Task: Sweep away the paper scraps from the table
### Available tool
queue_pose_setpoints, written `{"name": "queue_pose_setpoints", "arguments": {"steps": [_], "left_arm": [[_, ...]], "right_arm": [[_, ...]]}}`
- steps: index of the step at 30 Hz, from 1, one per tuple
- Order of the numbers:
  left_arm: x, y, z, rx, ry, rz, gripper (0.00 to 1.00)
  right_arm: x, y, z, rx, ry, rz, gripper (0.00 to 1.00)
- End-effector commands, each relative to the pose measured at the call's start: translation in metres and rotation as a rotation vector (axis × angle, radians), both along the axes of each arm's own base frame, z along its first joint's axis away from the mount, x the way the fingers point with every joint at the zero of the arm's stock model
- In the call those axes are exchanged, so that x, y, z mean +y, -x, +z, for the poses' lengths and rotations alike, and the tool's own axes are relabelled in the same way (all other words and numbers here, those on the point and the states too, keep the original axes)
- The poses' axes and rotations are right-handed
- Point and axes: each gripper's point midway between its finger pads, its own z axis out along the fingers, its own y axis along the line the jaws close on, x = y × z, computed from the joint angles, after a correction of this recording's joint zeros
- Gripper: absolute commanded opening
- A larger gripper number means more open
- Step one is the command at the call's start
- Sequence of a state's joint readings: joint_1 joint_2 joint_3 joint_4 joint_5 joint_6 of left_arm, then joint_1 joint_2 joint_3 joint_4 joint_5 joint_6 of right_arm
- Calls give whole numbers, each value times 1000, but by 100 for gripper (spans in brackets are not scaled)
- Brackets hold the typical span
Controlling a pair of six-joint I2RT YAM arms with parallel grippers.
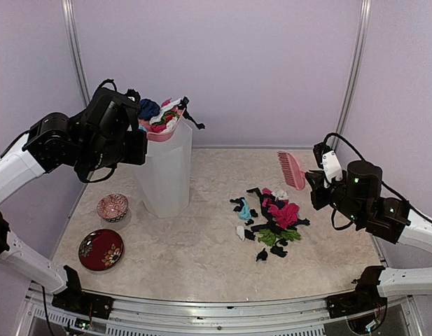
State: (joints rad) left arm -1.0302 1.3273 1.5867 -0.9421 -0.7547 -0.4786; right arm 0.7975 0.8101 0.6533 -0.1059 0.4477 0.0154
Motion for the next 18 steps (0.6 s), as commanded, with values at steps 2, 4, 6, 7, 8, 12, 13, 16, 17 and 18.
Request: {"name": "queue_pose_setpoints", "arguments": {"steps": [2, 4, 6, 7, 8, 12, 13, 16, 17, 18], "left_arm": [[55, -2, 9, -24, -109, 167, 0], [65, -3, 8, -21, -135, 196, 0], [73, -5, 6, -17, -155, 224, 0], [76, -6, 5, -13, -163, 234, 0], [78, -6, 5, -10, -170, 240, 0], [77, -9, -6, 7, -236, 241, 0], [78, -10, -9, 12, -262, 246, 0], [77, -12, -15, 25, -321, 255, 0], [76, -13, -15, 24, -338, 256, 0], [76, -14, -14, 18, -353, 259, 0]], "right_arm": [[3, -3, 1, -21, -14, 9, 0], [3, -3, 0, -19, -15, 9, 0], [3, -3, -2, -16, -14, 11, 0], [3, -2, -2, -16, -14, 11, 0], [3, -2, -4, -13, -13, 10, 0], [2, -2, -5, -13, -15, 8, 0], [1, -2, -5, -14, -15, 6, 0], [0, -1, -7, -10, -16, 3, 0], [0, -1, -9, -7, -17, 2, 0], [-1, 0, -10, -5, -19, 3, 0]]}}
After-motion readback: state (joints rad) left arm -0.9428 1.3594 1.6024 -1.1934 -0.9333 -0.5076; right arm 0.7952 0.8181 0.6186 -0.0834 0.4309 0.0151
